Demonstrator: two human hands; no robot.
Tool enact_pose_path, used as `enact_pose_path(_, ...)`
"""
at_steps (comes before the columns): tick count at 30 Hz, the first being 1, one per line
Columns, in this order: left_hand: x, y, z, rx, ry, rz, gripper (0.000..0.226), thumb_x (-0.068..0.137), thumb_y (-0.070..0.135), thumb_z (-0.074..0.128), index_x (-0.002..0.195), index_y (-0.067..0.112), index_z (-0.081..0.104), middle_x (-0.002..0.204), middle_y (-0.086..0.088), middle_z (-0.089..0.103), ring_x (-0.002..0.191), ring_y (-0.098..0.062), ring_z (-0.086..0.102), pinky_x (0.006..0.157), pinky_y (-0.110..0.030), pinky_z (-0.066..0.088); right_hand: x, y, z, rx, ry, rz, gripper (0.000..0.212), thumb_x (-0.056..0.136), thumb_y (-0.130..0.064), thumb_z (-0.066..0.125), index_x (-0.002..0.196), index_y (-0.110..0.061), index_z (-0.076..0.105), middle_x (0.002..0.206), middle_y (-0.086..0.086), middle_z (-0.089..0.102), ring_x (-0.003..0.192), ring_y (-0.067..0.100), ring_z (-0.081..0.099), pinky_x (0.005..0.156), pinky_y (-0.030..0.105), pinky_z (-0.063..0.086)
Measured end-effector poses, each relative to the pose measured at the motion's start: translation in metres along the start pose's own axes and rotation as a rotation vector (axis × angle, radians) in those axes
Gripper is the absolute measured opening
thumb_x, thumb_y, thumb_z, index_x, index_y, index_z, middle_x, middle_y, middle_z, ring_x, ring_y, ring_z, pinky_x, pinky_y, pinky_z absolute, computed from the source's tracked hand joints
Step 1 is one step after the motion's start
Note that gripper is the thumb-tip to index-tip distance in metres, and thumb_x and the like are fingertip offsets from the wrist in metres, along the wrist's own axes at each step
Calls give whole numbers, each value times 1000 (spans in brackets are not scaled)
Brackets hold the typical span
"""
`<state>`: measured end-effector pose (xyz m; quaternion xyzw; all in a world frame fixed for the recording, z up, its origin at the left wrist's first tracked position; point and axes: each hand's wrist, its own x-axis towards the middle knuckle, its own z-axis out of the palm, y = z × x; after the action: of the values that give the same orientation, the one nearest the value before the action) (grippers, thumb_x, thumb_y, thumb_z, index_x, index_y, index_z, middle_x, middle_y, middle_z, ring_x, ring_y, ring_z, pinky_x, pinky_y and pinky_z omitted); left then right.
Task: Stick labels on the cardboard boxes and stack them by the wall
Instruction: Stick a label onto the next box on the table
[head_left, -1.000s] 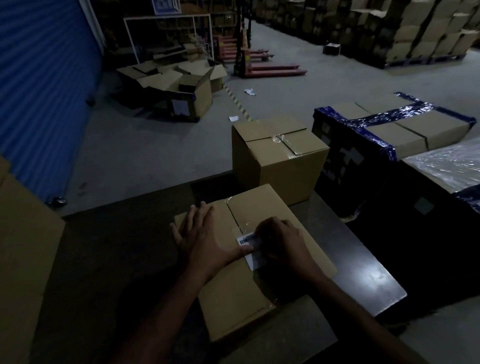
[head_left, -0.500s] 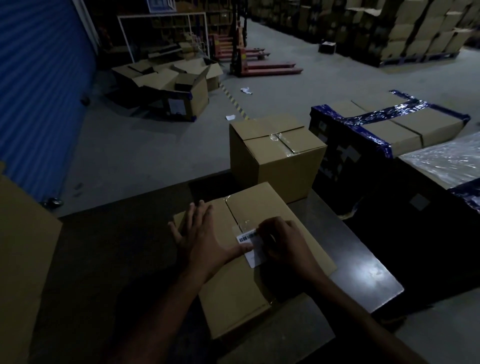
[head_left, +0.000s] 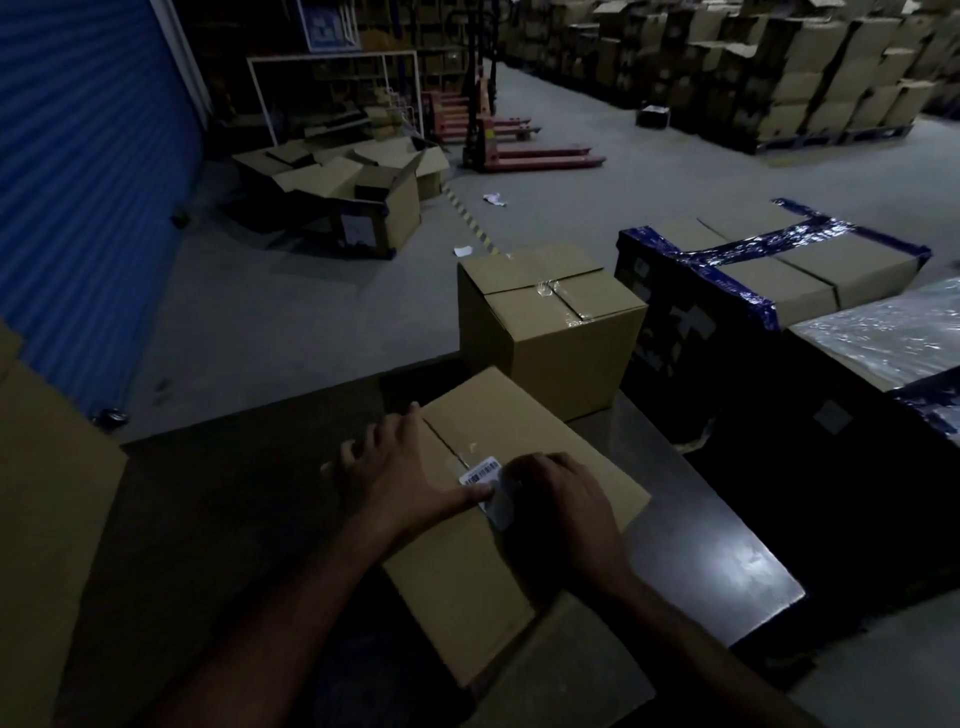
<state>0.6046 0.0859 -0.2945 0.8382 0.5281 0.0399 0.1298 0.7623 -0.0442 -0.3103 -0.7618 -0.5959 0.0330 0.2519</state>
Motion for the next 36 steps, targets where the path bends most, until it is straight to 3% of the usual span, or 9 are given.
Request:
enact_pose_path(3, -6, 5, -4, -14, -49, -108, 151, 40, 109, 35, 159, 24, -5, 167, -9, 3, 152, -31, 5, 120, -56, 3, 24, 14, -7, 6, -96, -52, 33, 78, -61, 61, 104, -41, 58, 100, -23, 60, 89, -5, 46, 70, 14, 35)
enact_pose_path(8, -6, 7, 4, 17, -42, -144, 154, 37, 109, 34, 159, 25, -8, 167, -10, -10, 153, -28, -13, 118, -63, -13, 29, 15, -4, 191, -100, -17, 40, 74, -54, 64, 110, -36, 59, 108, -20, 59, 98, 3, 48, 73, 13, 37)
enact_pose_path(12, -12, 9, 6, 66, -28, -141, 148, 44, 108, 36, 159, 25, -7, 167, -9, -12, 153, -26, -15, 118, -61, -11, 19, 5, 8, 278, -76, 121, 34, 80, -36, 73, 109, -39, 54, 102, -23, 44, 97, 5, 44, 74, 13, 37)
enact_pose_path(16, -13, 9, 6, 22, 12, -129, 147, 45, 107, 40, 159, 25, -1, 168, -7, -8, 154, -24, -13, 119, -60, -13, 25, 11, 3, 363, -68, 144, 34, 80, -28, 74, 107, -38, 55, 107, -11, 59, 96, 3, 53, 67, 4, 36)
enact_pose_path(22, -13, 7, 10, 30, 16, -135, 148, 42, 108, 38, 159, 25, -2, 168, -7, -9, 153, -25, -13, 119, -60, -12, 19, 10, 6, 268, -26, 135, 25, 85, -35, 66, 108, -27, 62, 100, -14, 58, 95, 4, 47, 69, 8, 34)
enact_pose_path(25, -13, 7, 10, 24, 17, -133, 148, 42, 108, 37, 159, 25, -2, 168, -7, -8, 153, -25, -13, 119, -60, -12, 23, 15, 3, 338, -63, 148, 37, 76, -48, 56, 106, -29, 62, 104, -8, 64, 97, 7, 58, 76, 15, 47)
enact_pose_path(31, -14, 9, 9, 50, 15, -140, 147, 44, 107, 38, 159, 25, -2, 168, -7, -9, 153, -26, -12, 119, -60, -11, 7, 6, 1, 229, 17, 163, 21, 87, -29, 67, 107, -27, 61, 98, -16, 53, 97, 5, 47, 72, 14, 39)
enact_pose_path(36, -14, 8, 10, 51, 19, -137, 146, 45, 107, 37, 159, 25, -1, 168, -7, -8, 154, -26, -12, 119, -60, -9, 12, 13, -5, 407, -43, 232, 23, 84, -30, 72, 103, -32, 60, 105, -9, 64, 90, -4, 59, 68, 5, 45)
